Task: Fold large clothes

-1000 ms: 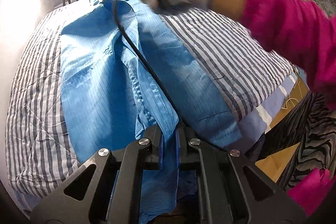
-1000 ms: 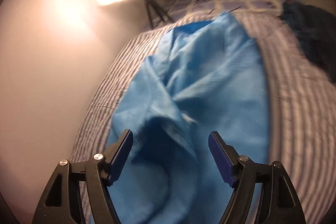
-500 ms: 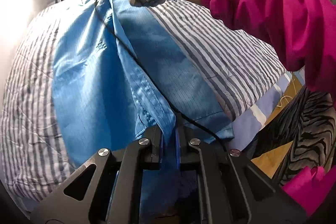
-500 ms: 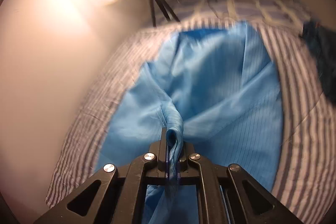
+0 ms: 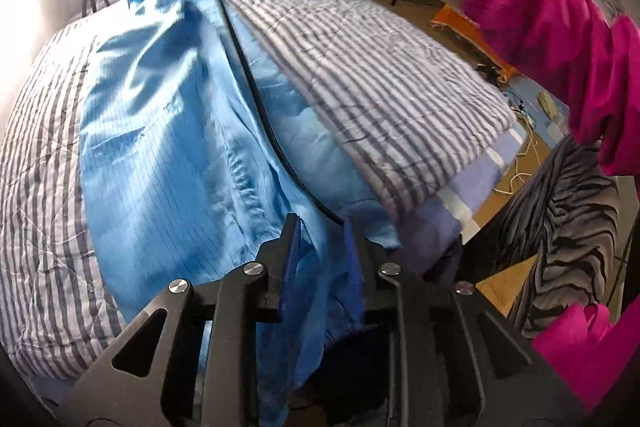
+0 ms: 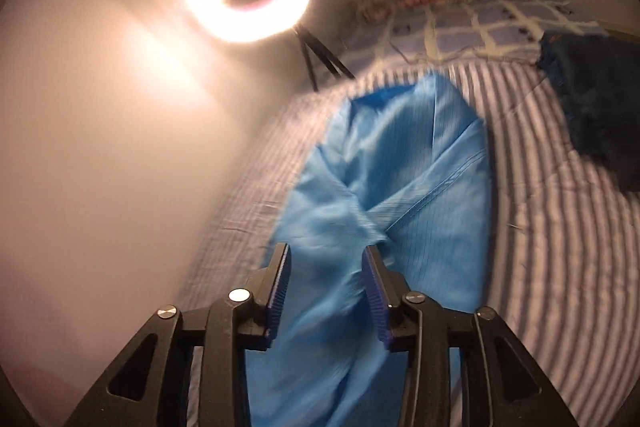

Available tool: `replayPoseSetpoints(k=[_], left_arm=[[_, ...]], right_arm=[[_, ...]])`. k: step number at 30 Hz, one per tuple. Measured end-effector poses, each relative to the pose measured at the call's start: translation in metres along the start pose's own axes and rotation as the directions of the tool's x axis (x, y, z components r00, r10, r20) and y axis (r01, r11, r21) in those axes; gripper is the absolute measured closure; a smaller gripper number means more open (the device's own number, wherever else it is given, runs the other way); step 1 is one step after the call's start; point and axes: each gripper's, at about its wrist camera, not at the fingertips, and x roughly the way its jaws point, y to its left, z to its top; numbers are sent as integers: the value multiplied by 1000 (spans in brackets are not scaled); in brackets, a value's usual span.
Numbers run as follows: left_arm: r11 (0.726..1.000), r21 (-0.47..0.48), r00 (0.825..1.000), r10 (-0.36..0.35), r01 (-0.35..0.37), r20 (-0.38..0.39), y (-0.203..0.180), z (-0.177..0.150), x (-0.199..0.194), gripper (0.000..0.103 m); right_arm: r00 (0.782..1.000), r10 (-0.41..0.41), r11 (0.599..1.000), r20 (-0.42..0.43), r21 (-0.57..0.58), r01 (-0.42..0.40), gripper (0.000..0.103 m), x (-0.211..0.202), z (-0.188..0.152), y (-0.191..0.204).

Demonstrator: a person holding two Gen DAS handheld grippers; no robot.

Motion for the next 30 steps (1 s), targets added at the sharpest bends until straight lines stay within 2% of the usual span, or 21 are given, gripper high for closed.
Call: replayPoseSetpoints(k=[1, 3, 8, 11, 13, 15, 18, 21, 25, 27, 30], left_arm=[[1000, -1, 1000, 0, 0, 6, -1, -3, -4, 70], [1000, -10, 1000, -11, 11, 24, -2, -13, -16, 61], [995, -59, 993, -73, 79, 91, 5, -33, -55, 61], [994, -110, 991, -1, 16, 135, 27, -41, -80, 61], [986, -166, 990, 52, -29, 135, 47, -43, -85, 61], [972, -231, 990, 78, -48, 120, 71, -45, -87, 61], [953, -301, 993, 60, -27, 100, 94, -50, -83, 61], [924, -382, 996, 41, -9, 77, 111, -59, -75, 62], [912, -410, 997, 61, -35, 49, 119, -62, -67, 62], [905, -420, 996, 82, -64, 26, 122, -62, -61, 62], [894, -438, 995, 103, -93, -2, 132, -62, -55, 62]], right_arm=[[1000, 14, 1000, 21, -12, -14, 57, -25, -6, 5], [998, 30, 999, 49, -27, -29, 57, -61, -17, 14], [994, 50, 996, 100, -78, -42, 57, -156, -63, 31], [993, 42, 995, 111, -96, -31, 57, -194, -101, 39], [995, 35, 993, 94, -112, -24, 57, -206, -133, 47], [998, 39, 994, 49, -103, -34, 57, -202, -163, 51], [994, 88, 993, -57, -68, -92, 57, -174, -210, 59], [990, 79, 989, -120, -117, -93, 57, -138, -245, 75], [986, 104, 977, -134, -173, -126, 57, -92, -261, 98], [985, 79, 972, -150, -207, -110, 60, -69, -262, 108], [971, 12, 977, -240, -206, -63, 61, -39, -276, 107]])
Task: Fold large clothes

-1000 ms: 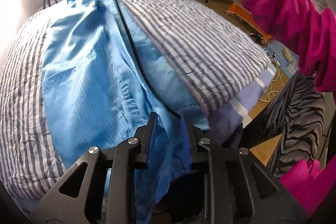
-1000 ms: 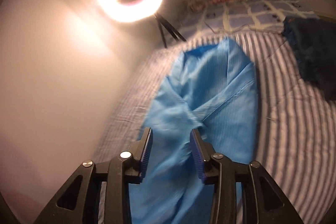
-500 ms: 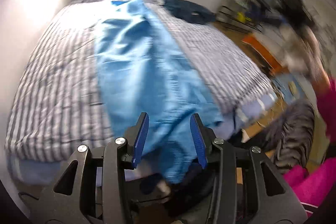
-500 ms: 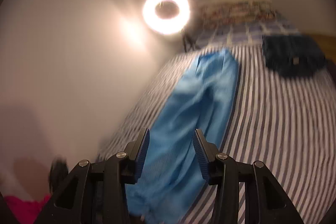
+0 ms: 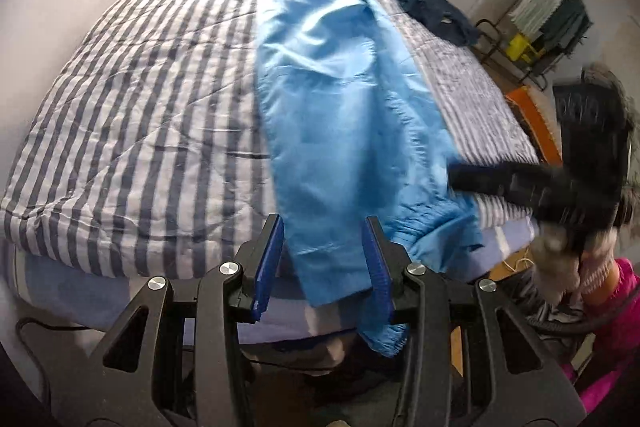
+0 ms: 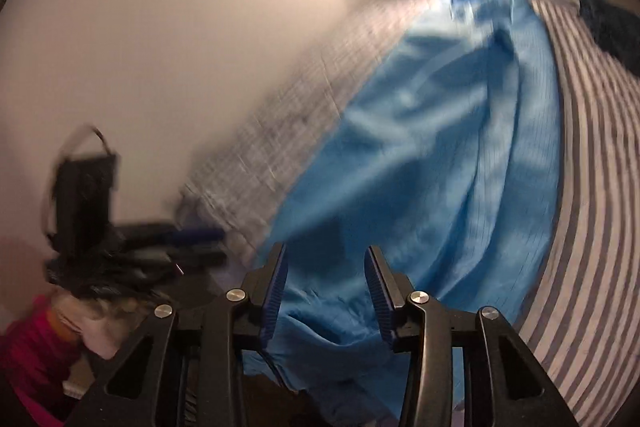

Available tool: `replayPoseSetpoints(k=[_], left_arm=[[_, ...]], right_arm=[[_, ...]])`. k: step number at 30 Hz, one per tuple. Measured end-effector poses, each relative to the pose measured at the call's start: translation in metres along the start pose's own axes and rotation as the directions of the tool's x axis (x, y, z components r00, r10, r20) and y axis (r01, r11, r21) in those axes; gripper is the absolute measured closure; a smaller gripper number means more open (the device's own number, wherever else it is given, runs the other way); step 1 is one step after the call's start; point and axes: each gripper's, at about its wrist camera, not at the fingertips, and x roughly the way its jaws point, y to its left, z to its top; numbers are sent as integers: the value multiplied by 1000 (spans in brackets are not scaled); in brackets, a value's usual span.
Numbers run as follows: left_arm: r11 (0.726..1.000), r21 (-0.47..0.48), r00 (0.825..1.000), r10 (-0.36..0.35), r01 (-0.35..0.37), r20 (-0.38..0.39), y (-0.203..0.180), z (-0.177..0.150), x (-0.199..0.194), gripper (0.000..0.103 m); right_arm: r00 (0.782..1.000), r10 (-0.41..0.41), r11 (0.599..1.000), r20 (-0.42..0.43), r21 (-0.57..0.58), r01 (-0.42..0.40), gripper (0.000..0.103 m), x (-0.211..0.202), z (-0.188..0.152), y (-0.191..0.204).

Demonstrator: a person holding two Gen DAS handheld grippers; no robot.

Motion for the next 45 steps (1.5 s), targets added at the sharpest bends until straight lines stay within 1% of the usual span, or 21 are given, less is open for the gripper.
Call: replayPoseSetpoints(k=[2, 4, 7, 9, 14, 17, 21, 23, 24, 25, 28, 29, 32, 35, 37, 38, 40, 41, 42, 43, 45], left_arm=[[1000, -6, 1000, -1, 0, -17, 6, 4, 5, 62], [999, -35, 999, -19, 18, -34, 15, 8, 10, 62], [995, -79, 996, -66, 61, -64, 25, 17, 21, 62], [993, -80, 992, -93, 86, -83, 25, 20, 26, 62], [986, -110, 984, -135, 123, -112, 30, 21, 35, 62], [976, -160, 974, -173, 150, -146, 35, 18, 46, 60], [971, -182, 965, -186, 152, -183, 37, 12, 59, 59], [966, -198, 961, -203, 165, -186, 39, 11, 61, 67], [968, -196, 962, -196, 159, -189, 39, 11, 62, 90], [970, -191, 964, -187, 151, -189, 40, 12, 61, 97], [968, -196, 971, -187, 156, -150, 46, 14, 44, 101], [969, -195, 977, -178, 152, -122, 50, 16, 34, 101], [971, -204, 987, -140, 121, -80, 62, 16, 18, 101], [974, -198, 985, -137, 113, -108, 65, 13, 23, 101], [968, -215, 982, -152, 126, -111, 63, 12, 25, 99], [966, -224, 981, -157, 128, -116, 63, 14, 28, 94], [969, -224, 985, -134, 108, -106, 61, 16, 31, 65], [972, -219, 988, -114, 89, -106, 59, 17, 36, 65], [973, -215, 987, -111, 84, -117, 55, 18, 43, 70], [973, -207, 982, -129, 99, -138, 52, 17, 50, 101], [981, -182, 983, -102, 74, -151, 47, 16, 52, 103]], right_arm=[[993, -44, 999, -112, 0, 45, 61, 16, -18, -3], [984, -64, 998, -164, -23, 61, 61, 18, -34, -6], [992, 6, 1000, -127, 31, -2, 61, -6, -42, -17], [997, 60, 994, -51, 97, -55, 59, -29, -38, -30], [993, 101, 977, 68, 182, -111, 56, -68, -33, -54], [996, 70, 979, 53, 186, -79, 41, -69, -32, -58], [999, 38, 982, -35, 186, -31, 41, -40, -33, -56], [996, 12, 983, -83, 181, 4, 44, -21, -33, -54], [995, 18, 982, -98, 190, 1, 49, -14, -33, -55], [992, 45, 977, -115, 211, -20, 67, -5, -34, -57], [984, 98, 968, -147, 245, -60, 98, 10, -34, -57], [983, 111, 966, -143, 247, -73, 99, 13, -33, -55], [971, 222, 949, -90, 251, -193, 102, 5, -29, -42], [975, 185, 970, -119, 179, -162, 102, 9, -28, -29], [972, 171, 970, -160, 203, -137, 102, 21, -32, -35], [970, 177, 964, -165, 226, -137, 102, 25, -34, -39], [968, 196, 955, -155, 255, -152, 102, 25, -35, -42], [968, 205, 951, -148, 263, -161, 102, 24, -34, -43], [966, 214, 948, -143, 270, -170, 102, 25, -33, -43], [966, 217, 948, -142, 268, -173, 102, 23, -32, -43], [964, 225, 947, -140, 263, -183, 102, 22, -31, -39]])
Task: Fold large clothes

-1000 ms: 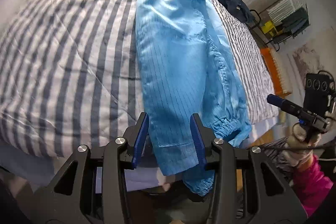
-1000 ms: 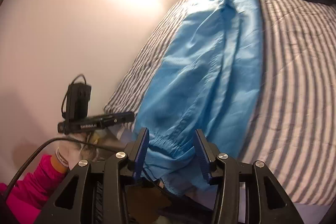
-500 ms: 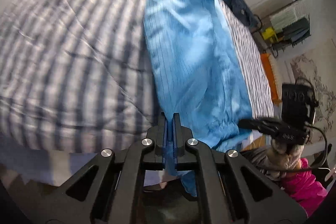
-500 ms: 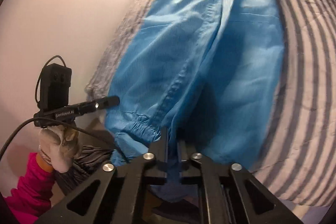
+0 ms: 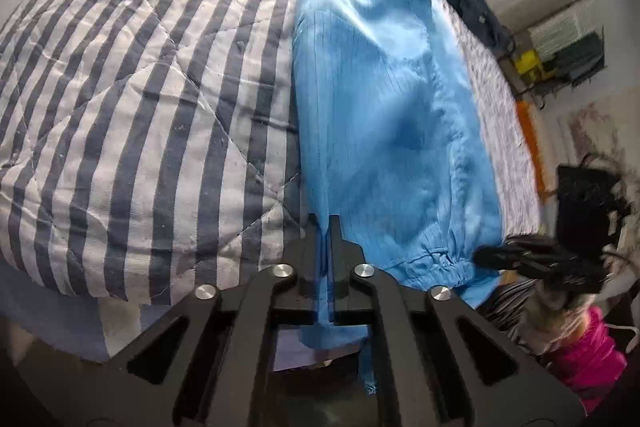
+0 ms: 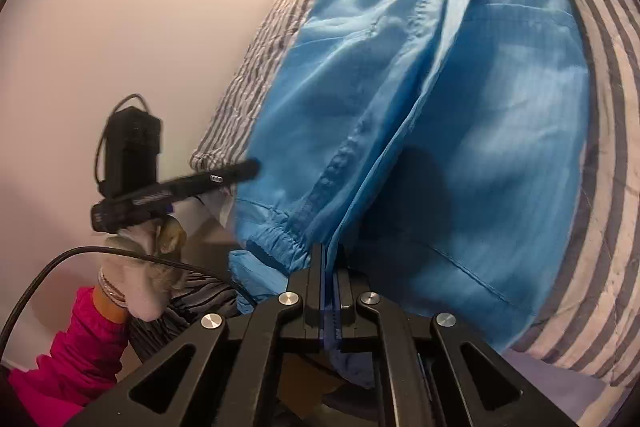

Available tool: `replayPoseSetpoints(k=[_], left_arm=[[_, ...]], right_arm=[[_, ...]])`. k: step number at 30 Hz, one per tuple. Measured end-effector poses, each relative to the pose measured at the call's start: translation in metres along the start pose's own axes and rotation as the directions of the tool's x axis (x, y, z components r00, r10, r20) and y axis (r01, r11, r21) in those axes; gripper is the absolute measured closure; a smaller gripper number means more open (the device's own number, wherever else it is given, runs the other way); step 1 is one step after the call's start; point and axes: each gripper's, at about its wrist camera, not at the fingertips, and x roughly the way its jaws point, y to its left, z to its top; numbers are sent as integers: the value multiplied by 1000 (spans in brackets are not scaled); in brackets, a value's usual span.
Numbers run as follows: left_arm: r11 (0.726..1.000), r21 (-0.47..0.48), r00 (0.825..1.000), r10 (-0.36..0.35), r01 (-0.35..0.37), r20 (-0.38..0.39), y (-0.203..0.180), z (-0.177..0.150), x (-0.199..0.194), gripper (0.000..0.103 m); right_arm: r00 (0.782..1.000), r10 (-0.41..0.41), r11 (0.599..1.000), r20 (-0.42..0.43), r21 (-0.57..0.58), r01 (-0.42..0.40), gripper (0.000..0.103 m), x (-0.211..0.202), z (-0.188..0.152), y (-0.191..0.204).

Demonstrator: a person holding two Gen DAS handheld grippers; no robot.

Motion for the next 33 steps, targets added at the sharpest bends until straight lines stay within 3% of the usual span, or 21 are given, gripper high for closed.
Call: replayPoseSetpoints(k=[5, 8, 11, 14, 18, 21, 24, 31, 33], left_arm=[[997, 33, 994, 61, -64, 96, -2, 3, -28, 103], [991, 49, 992, 125, -126, 34, 1, 1, -7, 103], [980, 92, 984, 173, -176, 36, -11, -1, -5, 103], [974, 113, 977, 185, -197, 104, -22, -1, -22, 96], [986, 104, 975, 106, -128, 193, -33, 10, -38, 96], [989, 112, 981, 76, -98, 180, -34, 26, -37, 96], [993, 103, 988, 50, -66, 146, -33, 44, -23, 96], [990, 85, 994, 107, -109, 24, -6, 47, 18, 96], [991, 84, 995, 101, -103, 27, -1, 45, 24, 96]], right_arm=[[989, 144, 988, 40, 42, -146, 103, -11, 3, 9], [1000, -10, 998, 7, -61, 10, 103, -2, -2, 17], [988, -148, 982, -42, -123, 142, 97, 11, -11, 16], [988, -156, 974, 4, -165, 155, 75, -9, -18, 25], [982, -133, 959, 133, -232, 161, 73, -49, -18, 44], [978, -84, 958, 192, -254, 132, 73, -52, -1, 55], [978, -65, 955, 197, -272, 118, 74, -33, 15, 58], [981, -169, 940, 97, -283, 190, 75, 35, 9, 40], [980, -186, 943, 74, -267, 200, 77, 42, 5, 31]])
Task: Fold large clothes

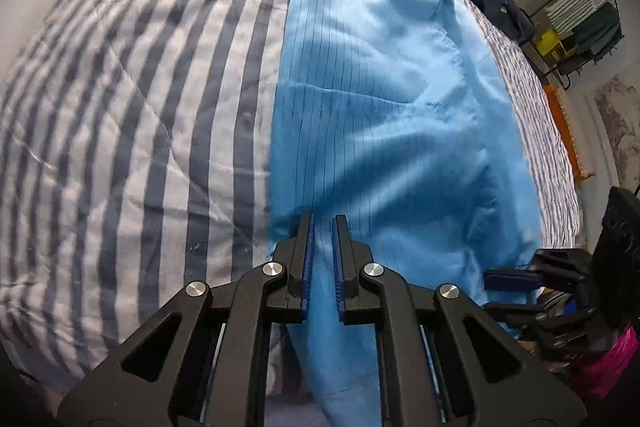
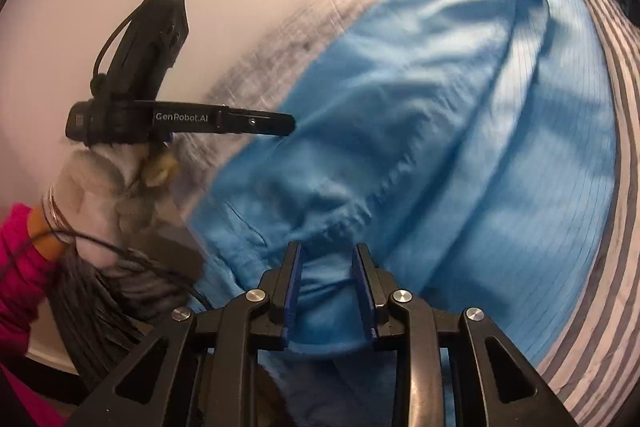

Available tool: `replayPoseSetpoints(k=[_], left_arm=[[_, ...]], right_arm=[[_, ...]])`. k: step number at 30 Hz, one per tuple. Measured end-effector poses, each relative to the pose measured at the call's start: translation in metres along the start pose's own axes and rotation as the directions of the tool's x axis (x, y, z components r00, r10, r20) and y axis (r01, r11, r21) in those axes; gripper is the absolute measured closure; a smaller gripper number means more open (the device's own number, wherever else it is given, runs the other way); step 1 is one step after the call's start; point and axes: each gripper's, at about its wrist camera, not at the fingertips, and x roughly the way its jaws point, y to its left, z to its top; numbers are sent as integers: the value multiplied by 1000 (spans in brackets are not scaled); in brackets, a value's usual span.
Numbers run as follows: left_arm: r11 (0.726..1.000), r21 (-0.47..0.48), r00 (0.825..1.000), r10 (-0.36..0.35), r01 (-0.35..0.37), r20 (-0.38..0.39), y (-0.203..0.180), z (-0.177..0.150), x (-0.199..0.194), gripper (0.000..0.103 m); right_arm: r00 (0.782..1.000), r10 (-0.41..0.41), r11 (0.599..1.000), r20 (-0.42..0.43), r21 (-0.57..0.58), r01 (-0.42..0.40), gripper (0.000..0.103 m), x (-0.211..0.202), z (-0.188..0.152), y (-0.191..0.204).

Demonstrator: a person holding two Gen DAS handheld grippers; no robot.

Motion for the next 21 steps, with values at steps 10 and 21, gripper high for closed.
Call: replayPoseSetpoints(k=[10, 21], left_arm=[[995, -73, 996, -70, 74, 61, 17, -23, -46, 46], [947, -207, 968, -250, 246, 9, 34, -55, -38, 48]], right_arm=[[973, -73, 997, 217, 16, 71, 35, -113, -25, -6], [980, 73, 929, 183, 345, -134, 35, -96, -69, -91]])
